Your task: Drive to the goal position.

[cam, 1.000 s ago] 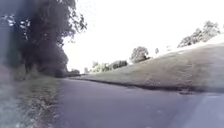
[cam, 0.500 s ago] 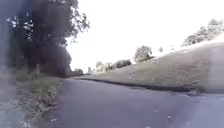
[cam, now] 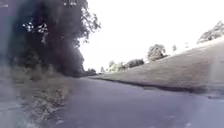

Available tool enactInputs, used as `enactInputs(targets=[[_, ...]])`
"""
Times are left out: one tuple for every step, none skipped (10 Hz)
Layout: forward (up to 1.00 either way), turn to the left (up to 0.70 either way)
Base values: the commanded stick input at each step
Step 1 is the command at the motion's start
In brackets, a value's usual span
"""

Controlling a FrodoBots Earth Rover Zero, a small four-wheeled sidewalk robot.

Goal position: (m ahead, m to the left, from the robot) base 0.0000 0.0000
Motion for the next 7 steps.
enactInputs(targets=[[-0.45,-0.27],[-0.45,-0.27],[-0.45,-0.27],[-0.45,-0.27],[-0.45,-0.27],[-0.45,-0.27],[-0.45,-0.27]])
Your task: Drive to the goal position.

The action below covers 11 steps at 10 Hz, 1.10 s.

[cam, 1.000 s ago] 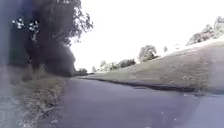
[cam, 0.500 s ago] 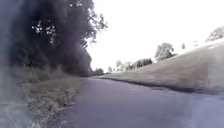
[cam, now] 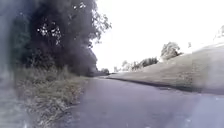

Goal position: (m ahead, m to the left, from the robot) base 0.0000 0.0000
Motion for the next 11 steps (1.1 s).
enactInputs(targets=[[-0.45,-0.27],[-0.45,-0.27],[-0.45,0.00],[-0.45,0.00],[-0.45,0.00],[-0.45,0.00],[-0.45,0.00],[-0.45,0.00],[-0.45,0.00],[-0.45,-0.13],[-0.45,-0.26]])
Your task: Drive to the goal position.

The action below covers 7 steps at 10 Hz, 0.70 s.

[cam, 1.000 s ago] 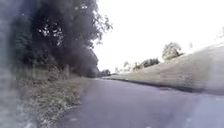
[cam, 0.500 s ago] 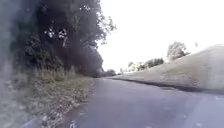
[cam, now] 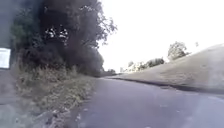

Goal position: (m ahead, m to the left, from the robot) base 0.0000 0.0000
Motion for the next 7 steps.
enactInputs(targets=[[-0.45,-0.27],[-0.45,-0.27],[-0.45,-0.27],[-0.45,-0.27],[-0.45,0.00],[-0.45,0.00],[-0.45,0.00]])
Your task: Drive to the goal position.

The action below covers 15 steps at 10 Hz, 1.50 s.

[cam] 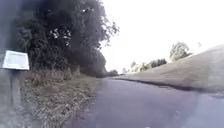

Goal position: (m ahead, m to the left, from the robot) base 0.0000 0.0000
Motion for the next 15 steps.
enactInputs(targets=[[-0.45,0.00],[-0.45,0.00],[-0.45,0.00],[-0.45,0.00],[-0.45,0.00],[-0.45,0.00],[-0.45,0.00],[-0.45,0.00],[-0.45,0.00],[-0.45,0.00],[-0.45,0.00],[-0.45,0.00],[-0.45,0.00],[-0.45,0.10],[-0.45,0.22]])
